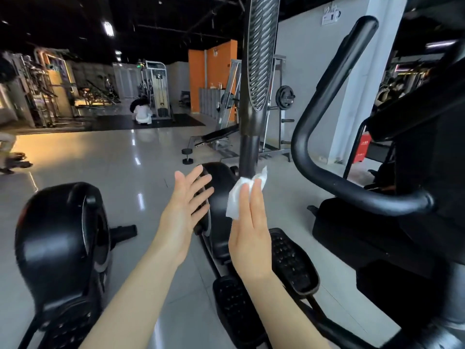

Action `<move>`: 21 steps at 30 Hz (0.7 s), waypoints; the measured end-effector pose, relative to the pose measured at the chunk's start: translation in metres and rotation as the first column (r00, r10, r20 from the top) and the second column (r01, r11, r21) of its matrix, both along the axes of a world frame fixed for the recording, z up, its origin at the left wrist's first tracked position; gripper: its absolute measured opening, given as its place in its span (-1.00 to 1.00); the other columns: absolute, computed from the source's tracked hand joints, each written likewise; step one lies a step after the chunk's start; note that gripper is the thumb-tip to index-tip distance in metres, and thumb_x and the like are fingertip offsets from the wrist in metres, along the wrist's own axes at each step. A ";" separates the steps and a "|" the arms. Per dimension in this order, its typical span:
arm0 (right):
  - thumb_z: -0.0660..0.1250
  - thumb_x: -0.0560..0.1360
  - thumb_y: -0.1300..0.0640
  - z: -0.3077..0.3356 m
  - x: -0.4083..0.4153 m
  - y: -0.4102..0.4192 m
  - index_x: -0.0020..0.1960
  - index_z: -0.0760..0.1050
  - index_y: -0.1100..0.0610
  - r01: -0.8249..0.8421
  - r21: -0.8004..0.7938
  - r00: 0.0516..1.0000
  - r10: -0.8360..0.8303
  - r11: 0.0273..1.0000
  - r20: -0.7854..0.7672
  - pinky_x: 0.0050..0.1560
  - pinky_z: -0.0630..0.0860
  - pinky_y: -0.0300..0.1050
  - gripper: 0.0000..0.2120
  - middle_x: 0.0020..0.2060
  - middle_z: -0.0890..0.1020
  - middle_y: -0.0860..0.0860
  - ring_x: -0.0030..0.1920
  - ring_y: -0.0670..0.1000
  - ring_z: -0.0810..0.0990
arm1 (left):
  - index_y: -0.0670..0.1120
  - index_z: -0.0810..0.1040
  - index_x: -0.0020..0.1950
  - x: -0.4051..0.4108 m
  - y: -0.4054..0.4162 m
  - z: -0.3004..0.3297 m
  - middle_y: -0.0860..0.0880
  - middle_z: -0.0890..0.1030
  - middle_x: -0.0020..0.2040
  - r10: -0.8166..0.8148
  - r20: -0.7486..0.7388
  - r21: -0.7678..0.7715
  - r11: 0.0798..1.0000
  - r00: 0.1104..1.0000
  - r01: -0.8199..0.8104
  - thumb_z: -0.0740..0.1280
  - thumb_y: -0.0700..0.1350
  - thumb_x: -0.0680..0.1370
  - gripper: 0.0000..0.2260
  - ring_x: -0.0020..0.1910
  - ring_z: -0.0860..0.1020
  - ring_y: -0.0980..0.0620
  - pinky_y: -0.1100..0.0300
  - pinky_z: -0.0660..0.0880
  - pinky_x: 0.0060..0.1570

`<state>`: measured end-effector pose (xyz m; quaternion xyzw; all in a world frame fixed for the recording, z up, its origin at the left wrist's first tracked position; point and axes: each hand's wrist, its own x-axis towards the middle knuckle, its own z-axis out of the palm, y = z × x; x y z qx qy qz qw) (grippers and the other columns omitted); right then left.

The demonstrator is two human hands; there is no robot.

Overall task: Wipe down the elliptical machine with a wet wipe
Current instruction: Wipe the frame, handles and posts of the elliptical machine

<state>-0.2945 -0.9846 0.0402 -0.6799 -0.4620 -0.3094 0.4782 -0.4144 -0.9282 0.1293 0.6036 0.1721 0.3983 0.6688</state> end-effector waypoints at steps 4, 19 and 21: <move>0.09 0.62 -0.14 -0.015 -0.012 -0.026 0.57 -0.20 0.05 -0.232 -0.057 0.956 0.217 0.971 -0.199 0.45 0.22 -0.08 -0.32 0.56 -0.11 -0.14 0.56 -0.06 0.01 | 0.15 0.40 0.41 0.007 -0.013 -0.011 0.16 0.55 0.30 -0.040 -0.022 0.005 0.999 0.999 0.040 -0.01 0.34 0.48 -0.42 0.26 0.53 0.16 0.09 0.41 0.32; 0.46 0.43 0.24 0.125 -0.006 0.012 -0.11 0.54 0.28 0.072 0.548 0.969 0.071 0.833 -0.235 -0.06 0.46 -0.18 -0.87 -0.07 0.56 0.08 -0.06 0.09 0.55 | 0.07 0.50 0.28 -0.008 0.004 -0.025 0.08 0.61 0.22 0.085 0.003 -0.131 0.988 0.996 -0.084 -0.10 0.23 0.64 -0.51 0.21 0.58 0.09 0.08 0.46 0.24; 0.44 0.45 0.23 0.114 -0.008 0.013 -0.10 0.54 0.29 0.097 0.522 0.968 0.043 0.847 -0.249 -0.07 0.41 -0.25 -0.87 -0.07 0.57 0.09 -0.05 0.11 0.55 | 0.09 0.51 0.26 -0.007 0.004 -0.027 0.08 0.62 0.20 0.094 -0.010 -0.117 0.989 0.996 -0.095 -0.10 0.23 0.64 -0.52 0.19 0.59 0.10 0.11 0.47 0.22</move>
